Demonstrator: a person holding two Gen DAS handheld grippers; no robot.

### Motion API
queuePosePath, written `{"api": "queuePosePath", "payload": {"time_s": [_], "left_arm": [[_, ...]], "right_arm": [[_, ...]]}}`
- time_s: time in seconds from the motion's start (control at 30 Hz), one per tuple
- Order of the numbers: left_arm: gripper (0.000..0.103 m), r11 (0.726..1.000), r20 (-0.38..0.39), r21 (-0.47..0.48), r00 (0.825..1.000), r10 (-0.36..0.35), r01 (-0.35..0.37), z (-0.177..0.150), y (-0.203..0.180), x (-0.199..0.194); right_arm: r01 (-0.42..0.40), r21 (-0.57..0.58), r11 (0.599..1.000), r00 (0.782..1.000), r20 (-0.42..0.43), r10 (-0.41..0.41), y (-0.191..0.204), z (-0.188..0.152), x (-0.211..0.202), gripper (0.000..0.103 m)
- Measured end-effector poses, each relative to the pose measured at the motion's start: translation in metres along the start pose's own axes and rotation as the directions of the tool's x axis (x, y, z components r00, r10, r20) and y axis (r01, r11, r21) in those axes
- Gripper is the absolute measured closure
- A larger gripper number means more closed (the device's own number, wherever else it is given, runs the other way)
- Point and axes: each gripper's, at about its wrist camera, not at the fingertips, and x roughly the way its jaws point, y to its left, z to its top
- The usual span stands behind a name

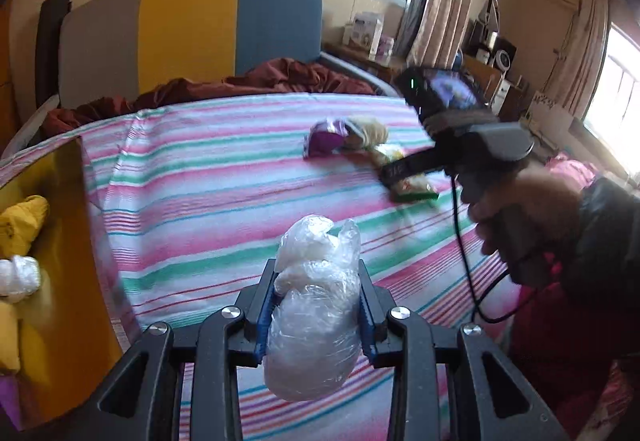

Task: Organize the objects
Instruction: 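Carry clear bundle into gold tray and open left tool while right tool holds WEIDAN packet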

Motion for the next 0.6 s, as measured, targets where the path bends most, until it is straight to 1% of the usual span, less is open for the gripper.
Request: {"api": "queuePosePath", "payload": {"time_s": [0.1,0.2,0.23,0.27,0.33,0.43,0.5,0.6], "left_arm": [[0.069,0.999,0.064,-0.041,0.998,0.011,-0.008,0.008,0.021,-0.036],[0.069,0.993,0.11,-0.113,0.993,0.035,-0.023,0.009,0.054,-0.067],[0.069,0.988,0.11,-0.152,0.993,0.041,-0.024,0.008,0.069,-0.075],[0.069,0.981,0.102,-0.193,0.994,0.047,-0.027,0.007,0.082,-0.079],[0.069,0.96,0.089,-0.281,0.995,0.041,-0.015,0.001,0.107,-0.087],[0.069,0.939,0.081,-0.338,0.993,0.091,-0.058,-0.007,0.133,-0.102],[0.069,0.921,0.091,-0.375,0.984,0.152,-0.107,-0.013,0.152,-0.122],[0.069,0.902,0.076,-0.399,0.974,0.213,-0.166,-0.023,0.175,-0.144]], "right_arm": [[0.004,-0.004,1.0,1.0,0.003,-0.004,-0.003,0.002,0.004,0.059],[0.019,-0.022,1.0,1.0,0.011,-0.018,-0.002,0.002,0.006,0.059],[0.022,-0.024,0.999,1.0,0.013,-0.022,0.003,-0.003,0.0,0.059],[0.025,-0.028,0.999,1.0,0.014,-0.025,0.001,-0.001,0.002,0.059],[0.029,-0.031,0.999,0.999,0.016,-0.028,0.003,-0.002,0.001,0.059],[0.031,-0.034,0.999,0.999,0.018,-0.031,0.005,-0.003,0.0,0.059],[0.033,-0.035,0.999,0.999,0.018,-0.032,0.006,-0.004,-0.002,0.059],[0.035,-0.04,0.999,0.999,0.017,-0.034,0.006,-0.003,-0.001,0.059]]}}
